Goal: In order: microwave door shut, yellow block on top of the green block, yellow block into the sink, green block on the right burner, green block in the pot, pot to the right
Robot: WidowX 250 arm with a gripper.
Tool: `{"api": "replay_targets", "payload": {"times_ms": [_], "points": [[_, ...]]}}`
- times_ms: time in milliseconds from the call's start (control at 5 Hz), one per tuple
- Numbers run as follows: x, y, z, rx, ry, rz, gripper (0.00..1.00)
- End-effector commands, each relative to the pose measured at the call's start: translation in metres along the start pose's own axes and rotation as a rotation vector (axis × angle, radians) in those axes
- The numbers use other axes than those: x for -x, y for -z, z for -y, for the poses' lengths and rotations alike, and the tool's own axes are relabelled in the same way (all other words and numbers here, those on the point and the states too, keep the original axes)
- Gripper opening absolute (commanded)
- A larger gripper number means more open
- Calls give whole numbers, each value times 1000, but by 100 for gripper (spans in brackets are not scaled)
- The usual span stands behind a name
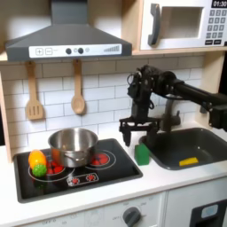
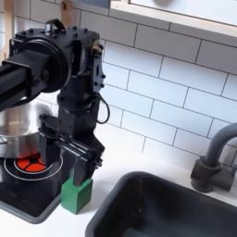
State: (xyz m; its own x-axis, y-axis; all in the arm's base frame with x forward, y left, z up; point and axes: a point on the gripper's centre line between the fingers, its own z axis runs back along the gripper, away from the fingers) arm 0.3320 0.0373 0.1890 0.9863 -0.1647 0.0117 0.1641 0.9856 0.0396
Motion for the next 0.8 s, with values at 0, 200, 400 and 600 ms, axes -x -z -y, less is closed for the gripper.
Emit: {"api": "replay_targets", "payload": {"times_ms": [0,200,400,600], "points": [[-2,4,3,28,-23,-8,100],[-5,3,7,37,6,5,100],[-9,7,12,36,26,-4,100],[-7,14,18,43,50,-24,100]]}}
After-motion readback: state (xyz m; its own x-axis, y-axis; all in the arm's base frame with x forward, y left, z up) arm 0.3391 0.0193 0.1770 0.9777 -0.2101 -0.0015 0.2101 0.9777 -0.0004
